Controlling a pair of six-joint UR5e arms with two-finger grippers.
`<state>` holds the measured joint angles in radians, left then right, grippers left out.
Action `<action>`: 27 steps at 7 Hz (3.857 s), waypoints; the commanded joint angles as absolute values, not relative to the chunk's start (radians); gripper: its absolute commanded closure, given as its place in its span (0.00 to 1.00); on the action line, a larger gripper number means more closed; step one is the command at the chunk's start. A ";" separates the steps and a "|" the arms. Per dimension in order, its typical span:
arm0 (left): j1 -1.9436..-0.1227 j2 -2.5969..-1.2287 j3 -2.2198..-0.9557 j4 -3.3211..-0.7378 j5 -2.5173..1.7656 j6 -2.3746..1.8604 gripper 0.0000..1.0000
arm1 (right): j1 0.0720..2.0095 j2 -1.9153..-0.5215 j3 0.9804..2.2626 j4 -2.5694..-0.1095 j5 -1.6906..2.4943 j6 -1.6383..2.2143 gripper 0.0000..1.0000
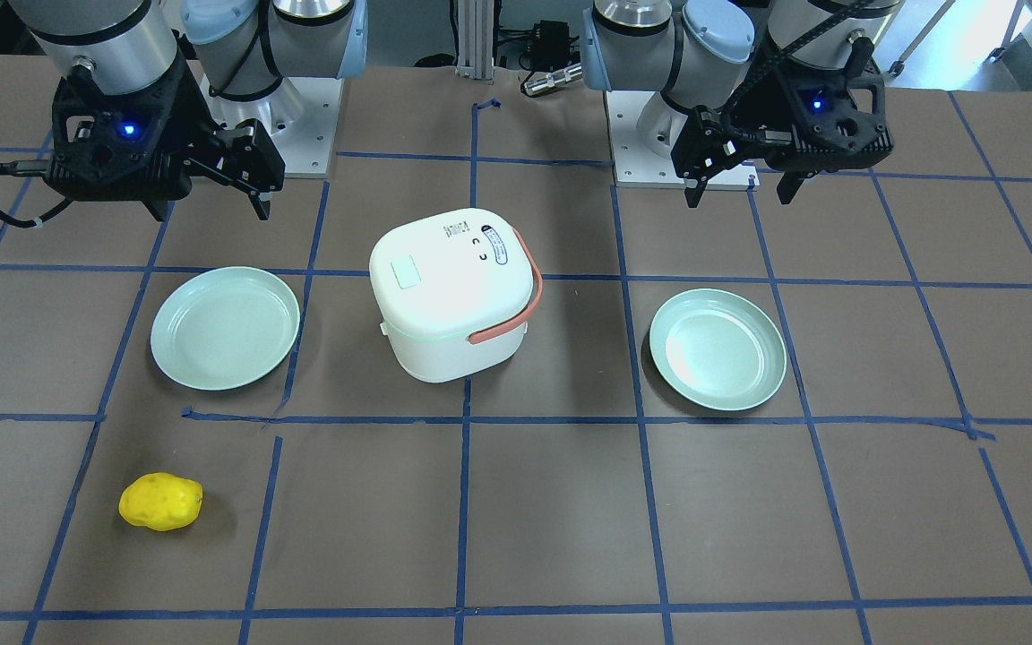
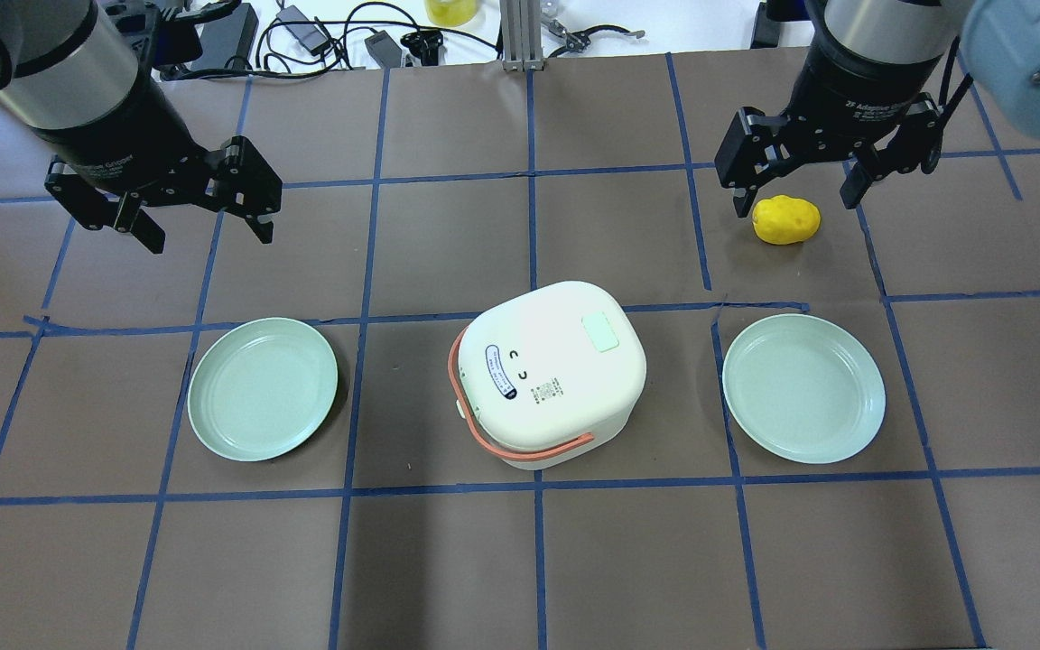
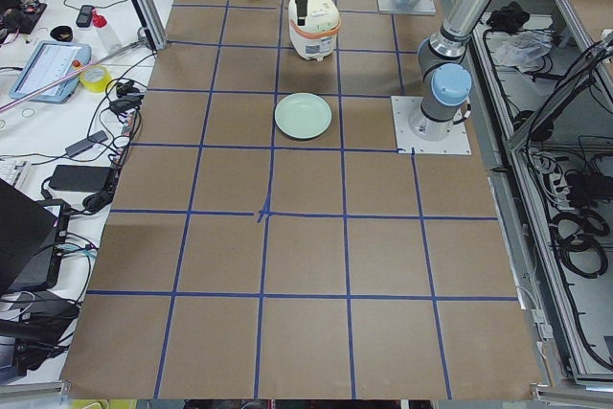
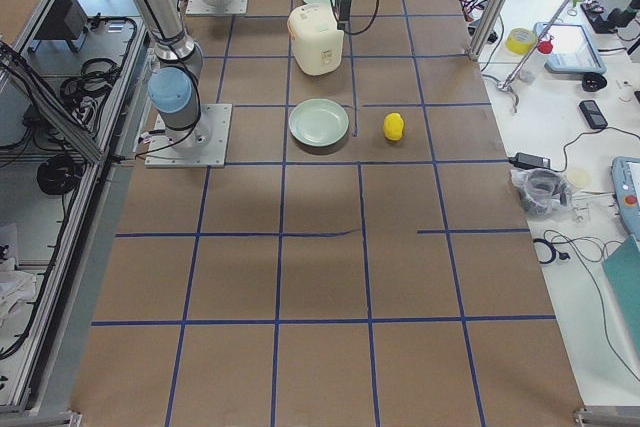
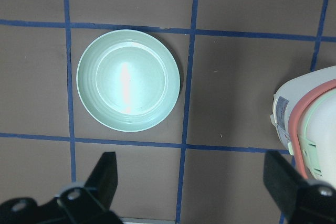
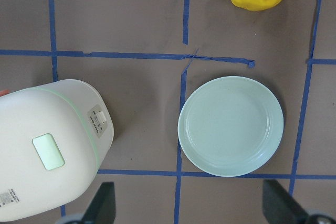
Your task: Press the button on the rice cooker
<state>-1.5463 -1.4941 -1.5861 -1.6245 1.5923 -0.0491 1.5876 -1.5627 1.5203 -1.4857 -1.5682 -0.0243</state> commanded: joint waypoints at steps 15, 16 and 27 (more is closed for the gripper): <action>-1.546 -1.494 -1.586 -1.624 1.592 -0.049 0.00 | 1.611 -1.542 1.508 -1.500 -1.451 0.095 0.10; -1.546 -1.494 -1.586 -1.624 1.592 -0.049 0.00 | 1.632 -1.534 1.508 -1.500 -1.456 0.103 0.30; -1.546 -1.494 -1.586 -1.624 1.592 -0.049 0.00 | 1.809 -1.416 1.606 -1.583 -1.424 0.129 1.00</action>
<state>-1.5463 -1.4946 -1.5861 -1.6245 1.5923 -0.0491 1.8006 -1.4263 1.5984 -1.5806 -1.4395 0.1288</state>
